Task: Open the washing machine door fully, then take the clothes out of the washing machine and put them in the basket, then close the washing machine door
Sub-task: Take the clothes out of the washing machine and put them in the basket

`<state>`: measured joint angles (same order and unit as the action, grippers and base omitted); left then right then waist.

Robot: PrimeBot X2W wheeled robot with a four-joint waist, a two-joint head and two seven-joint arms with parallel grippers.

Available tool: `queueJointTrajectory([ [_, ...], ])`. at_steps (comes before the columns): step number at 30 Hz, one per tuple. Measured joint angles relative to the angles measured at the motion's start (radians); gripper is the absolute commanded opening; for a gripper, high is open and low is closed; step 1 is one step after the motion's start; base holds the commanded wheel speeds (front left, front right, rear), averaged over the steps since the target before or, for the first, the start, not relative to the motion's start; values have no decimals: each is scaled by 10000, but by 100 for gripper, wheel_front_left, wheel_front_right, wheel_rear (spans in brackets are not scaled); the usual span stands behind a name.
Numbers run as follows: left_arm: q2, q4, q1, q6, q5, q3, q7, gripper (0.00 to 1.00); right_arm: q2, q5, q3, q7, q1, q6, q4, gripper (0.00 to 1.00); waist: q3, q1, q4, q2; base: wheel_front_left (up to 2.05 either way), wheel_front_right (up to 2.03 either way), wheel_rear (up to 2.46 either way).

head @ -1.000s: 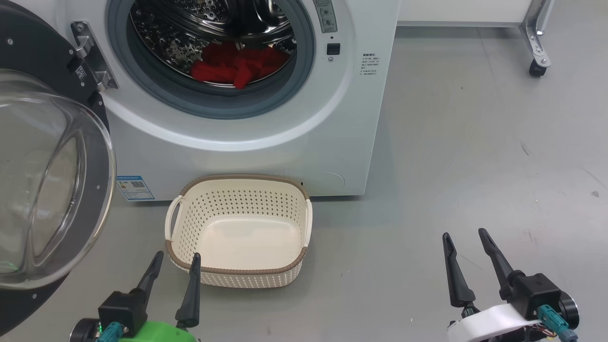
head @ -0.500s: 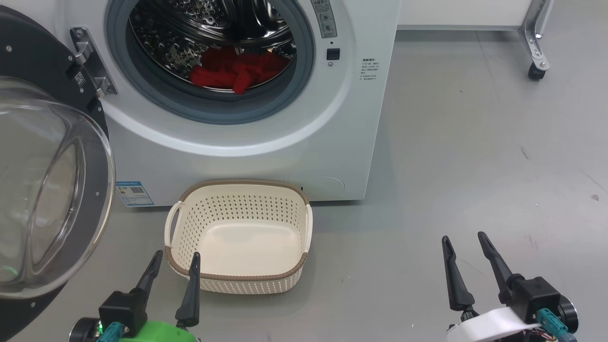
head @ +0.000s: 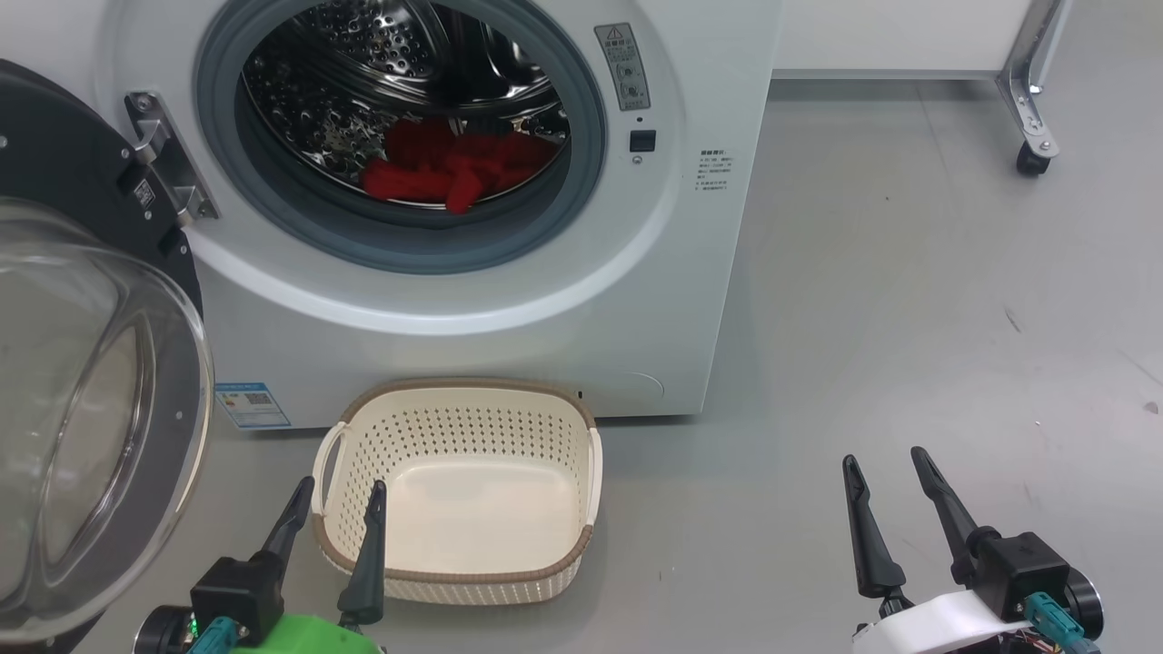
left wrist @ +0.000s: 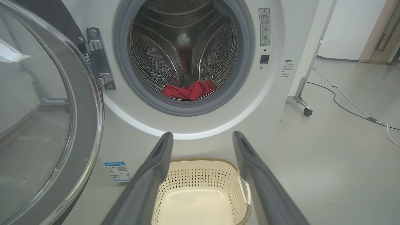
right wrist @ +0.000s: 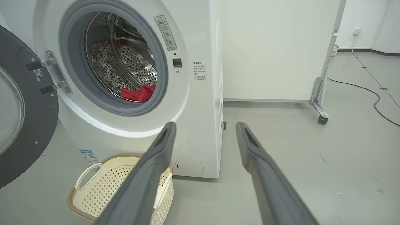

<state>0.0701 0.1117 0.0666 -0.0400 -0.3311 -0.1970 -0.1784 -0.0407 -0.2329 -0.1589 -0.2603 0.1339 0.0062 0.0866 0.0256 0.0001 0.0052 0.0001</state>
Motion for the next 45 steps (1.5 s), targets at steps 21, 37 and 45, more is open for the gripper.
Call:
queueJointTrajectory([
  [21,13,-23,1,88,2,25,-2,100,2,-104,-98,0,28,-8,-2,100,-47,0,-38,0,57,-57,0],
  [37,13,-81,0,102,75,-15,-2,100,2,-117,-132,0,69,-88,-81,100,36,-1,3,0,4,-4,0],
  [45,13,-127,-6,100,75,-31,12,100,2,-115,-244,0,75,-81,-146,100,188,0,-2,0,0,0,0],
])
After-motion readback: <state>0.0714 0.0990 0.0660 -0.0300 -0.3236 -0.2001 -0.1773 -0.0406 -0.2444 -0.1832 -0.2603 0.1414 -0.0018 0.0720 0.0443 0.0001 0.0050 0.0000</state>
